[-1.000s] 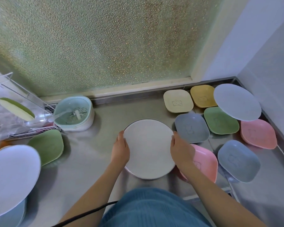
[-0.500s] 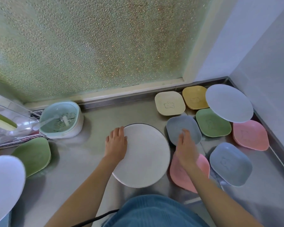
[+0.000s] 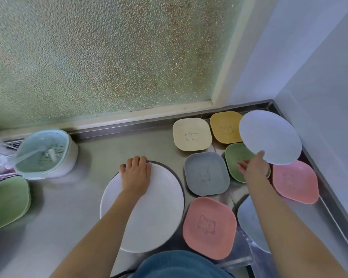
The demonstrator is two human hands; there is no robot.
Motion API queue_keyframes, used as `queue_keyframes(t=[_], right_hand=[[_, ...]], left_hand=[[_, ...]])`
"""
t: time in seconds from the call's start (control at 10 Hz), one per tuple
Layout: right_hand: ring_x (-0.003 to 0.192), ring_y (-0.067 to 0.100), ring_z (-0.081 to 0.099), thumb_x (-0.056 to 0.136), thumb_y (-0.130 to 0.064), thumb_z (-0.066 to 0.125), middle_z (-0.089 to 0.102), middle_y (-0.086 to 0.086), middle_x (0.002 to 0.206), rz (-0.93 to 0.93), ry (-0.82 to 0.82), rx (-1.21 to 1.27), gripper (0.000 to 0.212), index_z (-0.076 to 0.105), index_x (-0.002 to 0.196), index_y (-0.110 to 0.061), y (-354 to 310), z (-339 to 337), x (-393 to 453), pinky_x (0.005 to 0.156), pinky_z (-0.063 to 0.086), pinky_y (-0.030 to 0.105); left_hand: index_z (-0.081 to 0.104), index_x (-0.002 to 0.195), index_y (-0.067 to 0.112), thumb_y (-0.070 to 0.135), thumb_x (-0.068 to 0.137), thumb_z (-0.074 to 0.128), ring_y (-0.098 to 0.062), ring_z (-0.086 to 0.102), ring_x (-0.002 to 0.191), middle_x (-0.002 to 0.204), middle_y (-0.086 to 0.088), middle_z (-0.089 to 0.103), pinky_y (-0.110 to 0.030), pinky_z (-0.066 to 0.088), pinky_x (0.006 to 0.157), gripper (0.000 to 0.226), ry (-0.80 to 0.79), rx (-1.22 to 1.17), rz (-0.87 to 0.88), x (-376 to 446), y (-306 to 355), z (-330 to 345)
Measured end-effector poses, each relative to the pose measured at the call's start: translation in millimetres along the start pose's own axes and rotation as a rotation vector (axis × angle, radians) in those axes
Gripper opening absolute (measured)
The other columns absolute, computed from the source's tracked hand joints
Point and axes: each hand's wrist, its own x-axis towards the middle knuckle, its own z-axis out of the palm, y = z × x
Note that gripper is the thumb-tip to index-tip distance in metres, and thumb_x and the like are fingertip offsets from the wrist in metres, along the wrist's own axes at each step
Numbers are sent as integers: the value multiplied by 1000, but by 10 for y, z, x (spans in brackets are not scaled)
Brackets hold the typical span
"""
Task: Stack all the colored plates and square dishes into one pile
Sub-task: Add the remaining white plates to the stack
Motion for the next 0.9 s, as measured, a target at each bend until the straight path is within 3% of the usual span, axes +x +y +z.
queue_keyframes(t=[0.1,0.2,0.3,0.4,0.5,0.6,0.7,0.8,0.9], right_hand=[[60,20,56,98,-38,35,54,9,75,-8,3,-81,36,43,103,-4,-18,32,88,56,52,30],[61,15,57,97,-22,38,56,8,77,-1,55,-2,24,49,102,-2,-33,99,112,57,52,22],[64,-4,41,95,-11,38,50,5,90,43,8,366,28,44,72,-26,-31,113,68,56,44,5],[63,-9,29,95,-11,32,45,-1,93,-8,-130,234,34,38,67,-29,-158,119,-165,62,40,1],[63,-5,41,98,-12,27,47,-7,79,-59,-59,141,30,50,80,-21,-142,114,-281,48,41,3],[49,10,55,96,-16,36,57,5,67,-68,43,380,20,52,94,-4,-73,194,-446,48,48,17],[32,5,50,97,-18,39,54,7,58,-132,-42,289,26,46,72,-11,94,258,-798,43,44,20],[31,6,49,98,-21,38,55,6,55,-198,-176,168,31,48,70,-13,347,304,-1127,44,46,22],[33,8,50,98,-22,39,56,7,53,-240,-284,-5,31,52,72,-11,574,305,-1374,41,47,20]], left_hand=[[53,109,16,47,81,0,-28,48,110,114,-3,58,-41,30,94,68,-9,14,-22,5,19,4],[52,110,17,49,82,1,-28,47,111,115,-4,56,-41,29,95,67,-20,27,-35,4,42,-6],[52,112,16,44,92,14,-29,46,113,117,-5,56,-42,29,96,51,-37,34,-44,7,56,-13],[50,114,17,37,98,27,-28,44,117,121,-5,54,-41,27,98,35,-48,48,-34,3,55,-13],[49,118,17,37,98,27,-27,42,120,124,-4,52,-40,28,100,36,-67,52,-11,-2,50,-33],[44,129,17,35,99,27,-26,39,126,133,-3,48,-40,26,104,39,-84,44,42,-39,41,-64],[30,144,20,32,100,26,-21,31,137,147,-2,38,-38,20,113,46,-85,32,76,-148,-22,-84],[31,145,22,28,101,23,-17,25,143,152,0,35,-36,17,118,46,-69,-83,41,-184,-103,-128],[52,131,13,27,101,24,-27,39,135,139,-12,51,-38,31,111,43,-62,-314,-99,-204,-149,-276]])
